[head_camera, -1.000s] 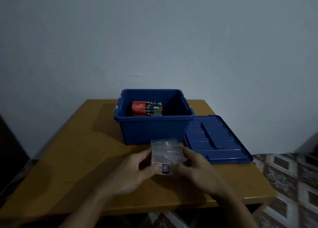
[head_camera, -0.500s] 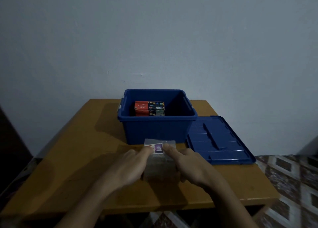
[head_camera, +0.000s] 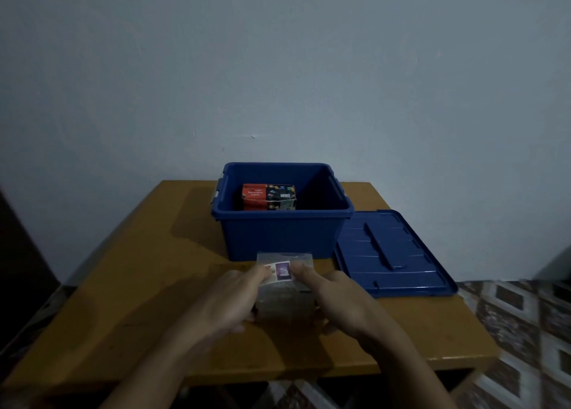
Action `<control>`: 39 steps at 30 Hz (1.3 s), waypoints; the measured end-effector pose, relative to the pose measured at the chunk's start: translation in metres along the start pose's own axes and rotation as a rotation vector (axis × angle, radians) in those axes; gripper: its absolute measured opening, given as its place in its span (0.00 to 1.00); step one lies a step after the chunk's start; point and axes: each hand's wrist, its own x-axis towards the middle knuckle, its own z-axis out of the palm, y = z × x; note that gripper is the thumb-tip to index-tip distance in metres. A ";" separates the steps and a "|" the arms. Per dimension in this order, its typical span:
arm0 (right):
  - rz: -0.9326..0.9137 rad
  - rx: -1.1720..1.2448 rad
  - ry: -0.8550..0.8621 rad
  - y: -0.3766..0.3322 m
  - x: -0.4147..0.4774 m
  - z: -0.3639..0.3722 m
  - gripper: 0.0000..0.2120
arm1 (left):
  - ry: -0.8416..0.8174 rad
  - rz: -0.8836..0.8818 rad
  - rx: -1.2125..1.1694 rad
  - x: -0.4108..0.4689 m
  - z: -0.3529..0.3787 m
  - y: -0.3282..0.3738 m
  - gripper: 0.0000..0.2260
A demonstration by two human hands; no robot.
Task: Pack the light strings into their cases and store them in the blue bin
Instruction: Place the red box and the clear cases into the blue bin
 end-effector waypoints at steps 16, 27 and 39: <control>-0.253 0.077 -0.007 -0.084 -0.040 -0.031 0.21 | 0.191 0.274 0.026 -0.037 -0.034 0.064 0.13; -0.234 0.057 0.140 -0.121 0.063 -0.055 0.22 | 0.267 0.166 0.017 0.048 -0.060 0.111 0.15; 0.008 0.018 -0.072 -0.119 0.108 -0.046 0.18 | 0.103 -0.073 0.017 0.097 -0.069 0.112 0.21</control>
